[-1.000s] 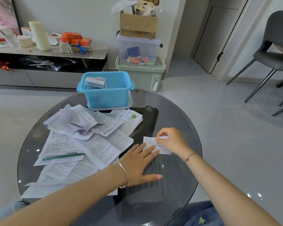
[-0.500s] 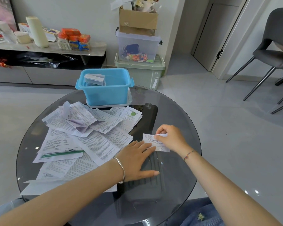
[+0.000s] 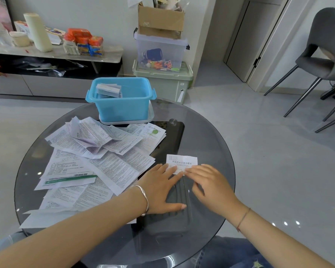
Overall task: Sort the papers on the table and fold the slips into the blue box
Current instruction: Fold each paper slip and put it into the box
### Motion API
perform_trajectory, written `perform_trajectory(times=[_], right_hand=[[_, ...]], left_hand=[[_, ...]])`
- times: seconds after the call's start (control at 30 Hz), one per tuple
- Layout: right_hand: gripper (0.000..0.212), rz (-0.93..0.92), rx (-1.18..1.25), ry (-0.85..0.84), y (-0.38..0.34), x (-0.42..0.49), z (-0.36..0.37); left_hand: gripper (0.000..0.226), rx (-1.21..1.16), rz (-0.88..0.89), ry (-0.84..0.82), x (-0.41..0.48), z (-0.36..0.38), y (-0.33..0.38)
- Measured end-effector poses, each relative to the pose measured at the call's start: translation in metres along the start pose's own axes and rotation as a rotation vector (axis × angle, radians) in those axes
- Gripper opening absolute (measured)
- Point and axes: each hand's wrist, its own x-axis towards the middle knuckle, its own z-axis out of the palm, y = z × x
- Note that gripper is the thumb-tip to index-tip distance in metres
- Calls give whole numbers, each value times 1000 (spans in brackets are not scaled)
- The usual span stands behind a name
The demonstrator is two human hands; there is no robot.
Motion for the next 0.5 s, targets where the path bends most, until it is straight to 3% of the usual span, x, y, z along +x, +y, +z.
perform_trajectory(times=[0.27,0.5], right_hand=[[43,-139,-210,-24,1,-2,0],[41,-6,-185,-22,13,-13,-10]], left_hand=[[112,57,6,14,2,2,1],[102,99,-14,-4,3,1,0]])
